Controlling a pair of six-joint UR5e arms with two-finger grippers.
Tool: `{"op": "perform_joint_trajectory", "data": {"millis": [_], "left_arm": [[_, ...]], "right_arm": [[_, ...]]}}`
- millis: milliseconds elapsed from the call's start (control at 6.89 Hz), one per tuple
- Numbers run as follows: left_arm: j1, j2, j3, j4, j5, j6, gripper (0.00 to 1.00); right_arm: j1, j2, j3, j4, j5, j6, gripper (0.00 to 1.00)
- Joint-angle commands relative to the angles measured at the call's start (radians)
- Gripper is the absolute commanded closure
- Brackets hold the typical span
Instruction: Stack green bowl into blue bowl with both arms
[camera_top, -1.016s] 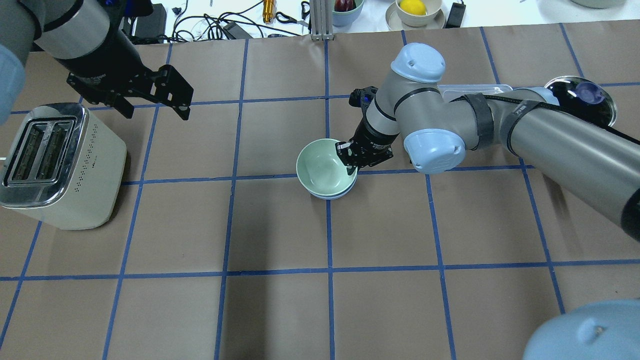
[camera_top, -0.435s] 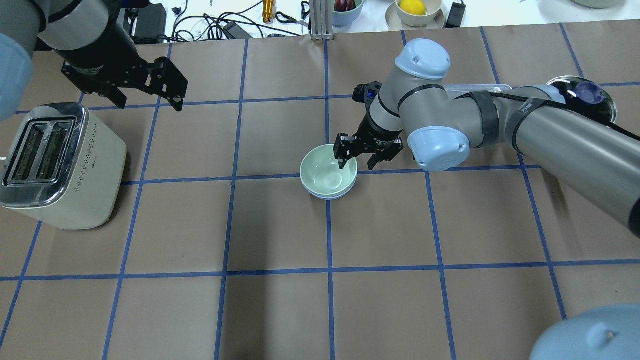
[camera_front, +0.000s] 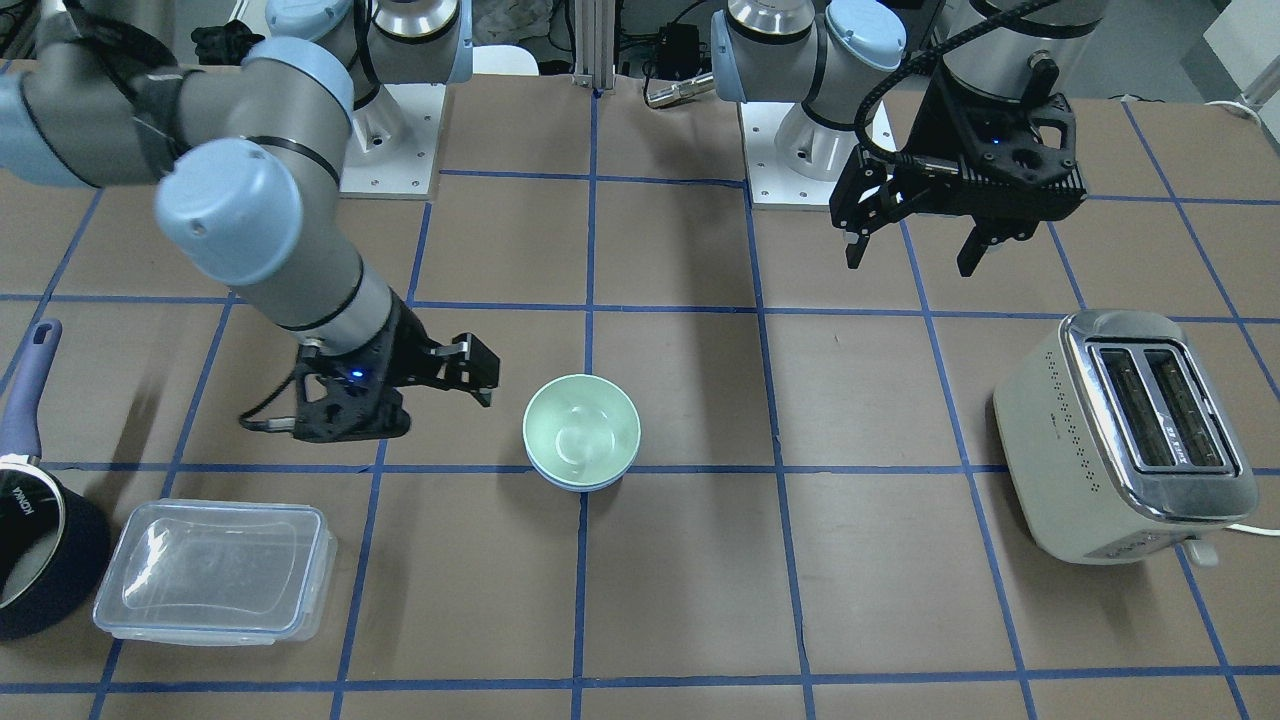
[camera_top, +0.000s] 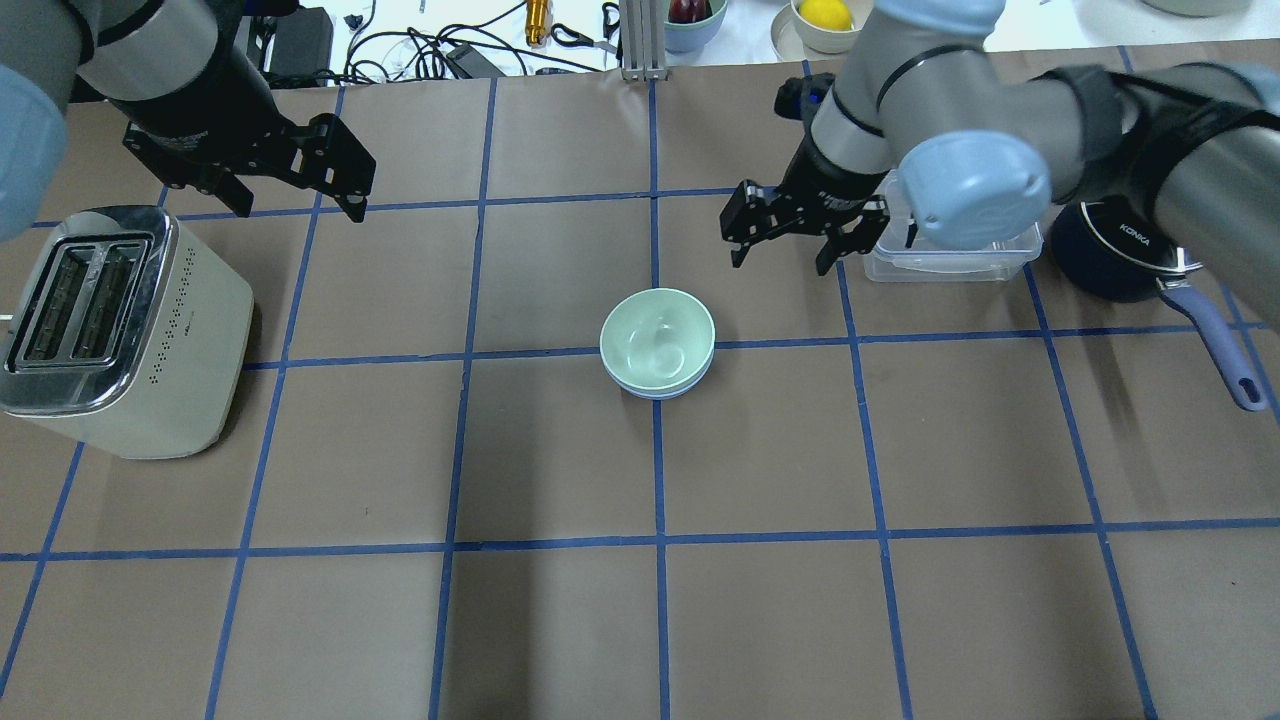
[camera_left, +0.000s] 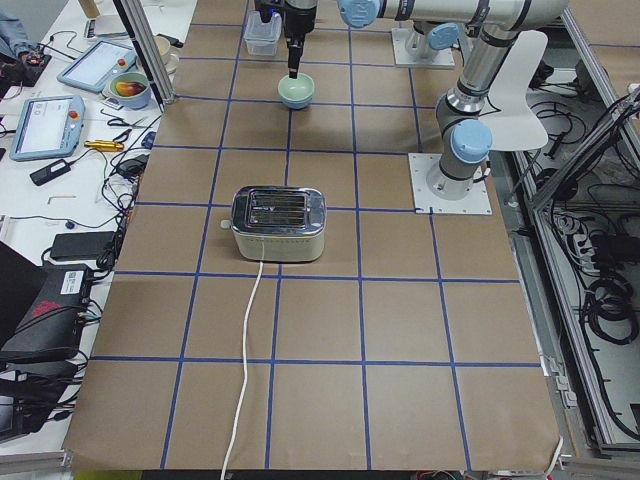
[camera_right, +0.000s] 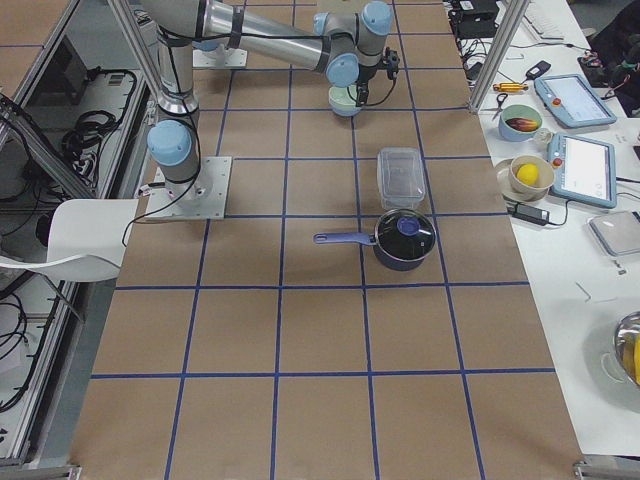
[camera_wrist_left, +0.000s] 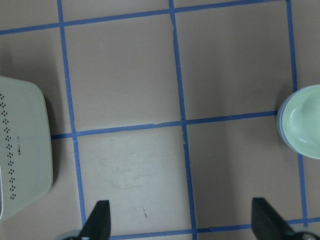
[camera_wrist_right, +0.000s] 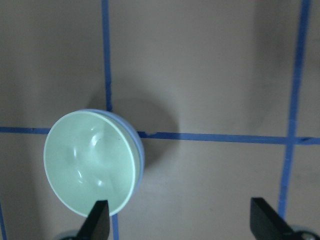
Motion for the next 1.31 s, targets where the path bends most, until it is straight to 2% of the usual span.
{"op": "perform_joint_trajectory", "data": {"millis": [0,290,435,581,726,1161], "left_arm": [[0.0,0.0,-0.004,-0.001,0.006,-0.001,0.0],[-0.002,0.003,-0.004,-0.008,0.006,-0.001,0.0],[-0.002,0.001,-0.002,-0.008,0.006,-0.001,0.0],[-0.002,0.001,-0.002,-0.009,0.006,-0.002,0.0],[0.0,0.001,-0.002,-0.009,0.006,-0.002,0.0],[0.009,-0.002,0.018,-0.037,-0.014,-0.002,0.0]], "right_arm": [[-0.092,-0.086,-0.116,0.254,-0.126,-0.004,0.0],[-0.126,-0.198,-0.116,0.362,-0.16,-0.023,0.0],[-0.126,-0.215,-0.113,0.365,-0.16,-0.02,0.0],[-0.126,-0.217,-0.118,0.364,-0.183,-0.017,0.0],[-0.121,-0.22,-0.128,0.362,-0.268,-0.014,0.0],[-0.084,-0.223,-0.125,0.352,-0.254,-0.009,0.0]]}}
